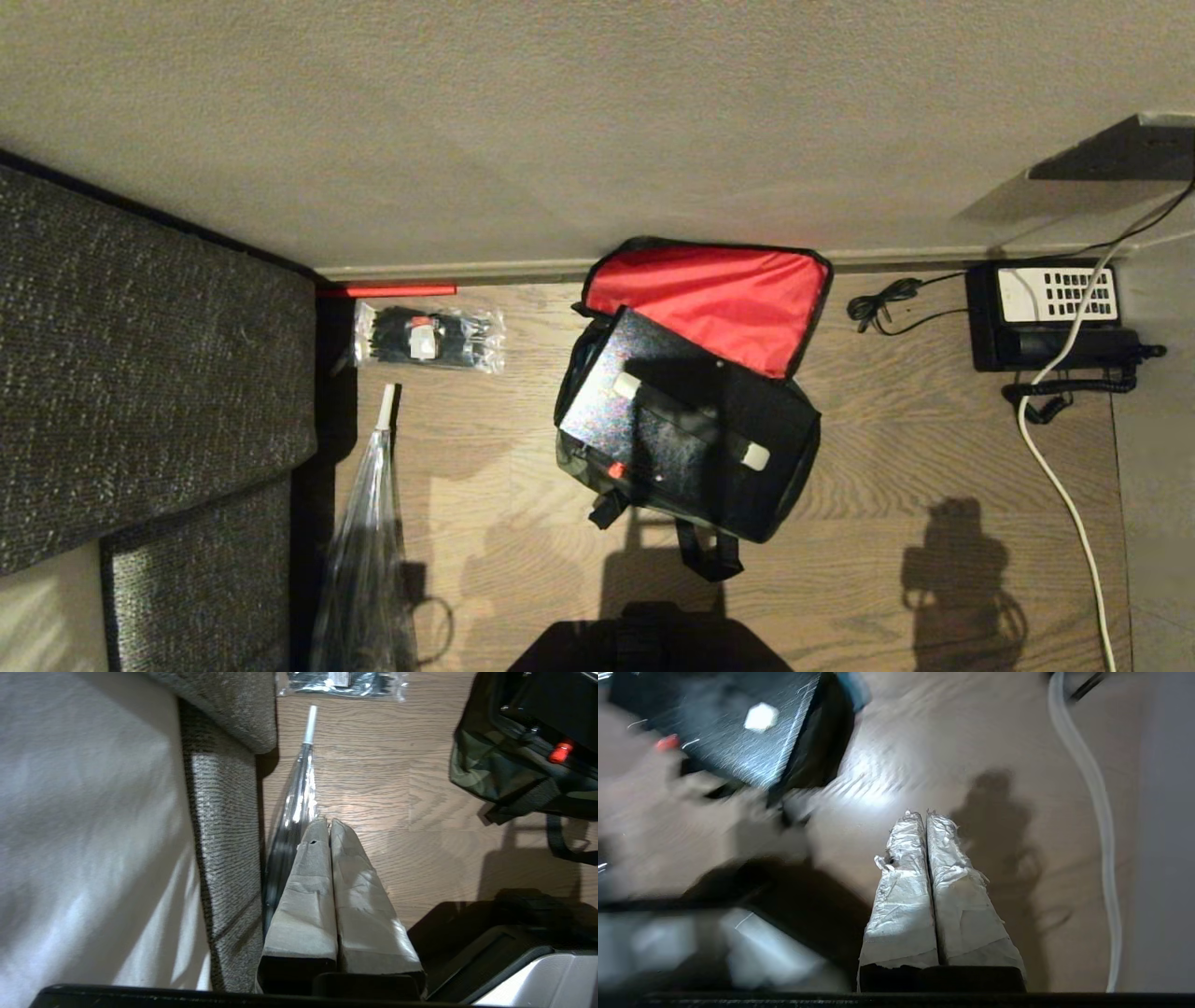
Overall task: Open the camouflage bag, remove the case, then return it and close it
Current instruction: Close the top of the storage box
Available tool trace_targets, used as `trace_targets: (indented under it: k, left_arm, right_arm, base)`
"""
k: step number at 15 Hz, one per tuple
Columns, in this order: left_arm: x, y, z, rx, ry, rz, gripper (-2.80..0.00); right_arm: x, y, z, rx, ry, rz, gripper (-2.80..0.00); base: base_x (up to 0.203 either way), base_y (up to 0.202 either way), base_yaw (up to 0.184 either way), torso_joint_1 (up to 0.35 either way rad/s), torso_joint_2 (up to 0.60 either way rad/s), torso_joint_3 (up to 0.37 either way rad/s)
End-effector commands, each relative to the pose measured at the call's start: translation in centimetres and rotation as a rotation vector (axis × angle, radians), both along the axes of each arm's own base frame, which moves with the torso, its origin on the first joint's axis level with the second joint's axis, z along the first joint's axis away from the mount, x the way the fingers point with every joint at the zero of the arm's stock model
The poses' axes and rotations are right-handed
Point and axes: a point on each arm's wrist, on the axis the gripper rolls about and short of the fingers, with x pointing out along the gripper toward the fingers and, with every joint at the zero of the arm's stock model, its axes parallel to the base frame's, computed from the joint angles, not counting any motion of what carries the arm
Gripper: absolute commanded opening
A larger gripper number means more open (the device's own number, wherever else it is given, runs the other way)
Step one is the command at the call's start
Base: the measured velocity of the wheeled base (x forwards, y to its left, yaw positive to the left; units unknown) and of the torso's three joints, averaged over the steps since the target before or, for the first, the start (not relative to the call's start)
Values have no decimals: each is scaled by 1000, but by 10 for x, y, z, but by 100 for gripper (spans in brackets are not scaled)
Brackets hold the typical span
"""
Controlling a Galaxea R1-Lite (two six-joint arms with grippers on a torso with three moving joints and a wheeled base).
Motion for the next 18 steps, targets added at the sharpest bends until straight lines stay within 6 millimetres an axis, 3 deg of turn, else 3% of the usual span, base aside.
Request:
trace_targets:
  k: [1, 3, 4, 7, 8, 10, 12, 15, 18]
  left_arm:
    - [0, 0, 0, 1, 2, 0, -280]
    - [0, 0, 0, 1, 1, 0, -280]
    - [0, 0, 0, 0, 1, 0, -280]
    - [0, 0, 0, -3, 0, 0, -280]
    - [0, 0, 0, -5, 2, 1, -280]
    - [0, 0, 0, -6, -1, 2, -280]
    - [0, 0, 0, -6, -1, 2, -280]
    - [0, 0, 0, -6, -1, 2, -280]
    - [0, 0, 0, -6, -1, 2, -280]
  right_arm:
    - [-26, 1, 2, 48, 160, 65, -280]
    - [-42, 5, -1, 116, 301, 199, -280]
    - [-44, 5, 3, 132, 291, 229, -280]
    - [-22, 5, 36, 183, 369, 271, -280]
    - [-2, 5, 55, 224, 430, 265, -280]
    - [56, 6, 88, 304, 579, 204, -280]
    - [122, 10, 105, 360, 687, 116, -280]
    - [212, 15, 104, 410, 713, 29, -280]
    - [294, 12, 80, 466, 614, -16, -280]
  base:
    - [0, 0, 0, 0, 0, 0]
    - [0, 0, 0, 0, 0, 0]
    - [0, 0, 0, 0, 0, 0]
    - [0, 0, 0, 0, 0, 0]
    - [0, 0, 0, 0, 0, 0]
    - [0, 0, 0, 0, 0, 0]
    - [0, 0, 0, 0, 0, 0]
    - [0, 0, 0, 0, 0, 0]
    - [0, 0, 0, 0, 0, 0]
